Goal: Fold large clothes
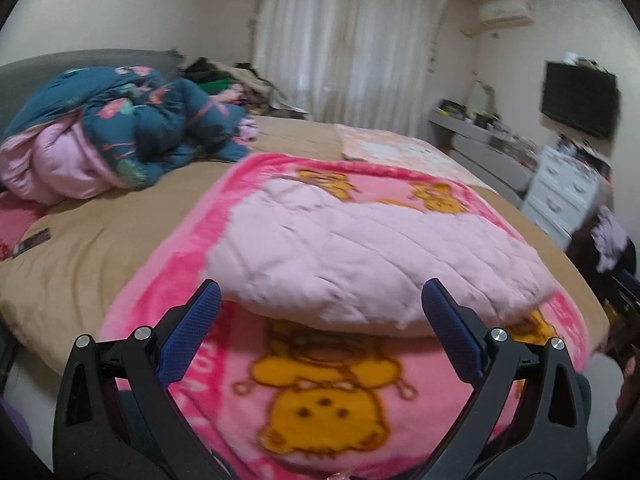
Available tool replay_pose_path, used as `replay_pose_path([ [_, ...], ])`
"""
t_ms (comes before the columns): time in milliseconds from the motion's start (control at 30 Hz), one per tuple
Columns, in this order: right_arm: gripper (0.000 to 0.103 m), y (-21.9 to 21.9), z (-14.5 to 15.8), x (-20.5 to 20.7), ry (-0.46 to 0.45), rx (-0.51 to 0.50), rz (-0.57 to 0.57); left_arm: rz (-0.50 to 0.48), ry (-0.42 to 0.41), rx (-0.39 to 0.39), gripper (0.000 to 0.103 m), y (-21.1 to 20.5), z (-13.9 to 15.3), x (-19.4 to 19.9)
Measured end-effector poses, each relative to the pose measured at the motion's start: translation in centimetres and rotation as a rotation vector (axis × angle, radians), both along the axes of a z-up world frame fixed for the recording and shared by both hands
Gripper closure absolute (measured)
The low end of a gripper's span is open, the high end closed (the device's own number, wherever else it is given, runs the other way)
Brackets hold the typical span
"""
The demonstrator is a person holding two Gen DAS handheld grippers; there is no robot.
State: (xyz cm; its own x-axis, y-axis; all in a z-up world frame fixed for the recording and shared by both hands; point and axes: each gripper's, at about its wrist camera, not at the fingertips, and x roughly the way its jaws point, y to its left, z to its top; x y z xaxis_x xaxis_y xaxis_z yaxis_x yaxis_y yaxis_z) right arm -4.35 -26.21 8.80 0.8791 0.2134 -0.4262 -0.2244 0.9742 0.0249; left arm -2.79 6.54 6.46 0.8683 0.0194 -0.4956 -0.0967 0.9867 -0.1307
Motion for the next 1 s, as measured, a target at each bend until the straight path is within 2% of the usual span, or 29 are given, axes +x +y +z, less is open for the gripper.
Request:
replay_pose_path([
  [200, 0.004, 1.4, -1.0, -1.1, 0.04, -0.028, 0.022, -0.095, 0.024, -0.006, 0.009, -3.6, -1.2, -0.1],
  [333, 0.004, 1.1, -2.2, -1.3, 0.074, -0.008, 0.0, -0.113, 0.053, -0.002, 0.009, -4.5, -2.1, -0.1],
  [567, 0.004, 0.5, -2.6, -2.7, 0.015, 0.043, 0.026, -0.115, 0.042, 0.01, 0.009, -5.4, -2.9, -1.1],
  [833, 0.004, 1.4, -5.8, -0.3, 0.184, 0.017, 0.031, -0.14, 0.092, 0.002, 0.009, -6.2, -4.2, -0.5],
  [1000, 0.004, 2.4, -6.7, 0.0, 0.194, 0.016, 0.052, -0.131, 0.142, -0.015, 0.009, -6.1, -5.5, 0.3],
])
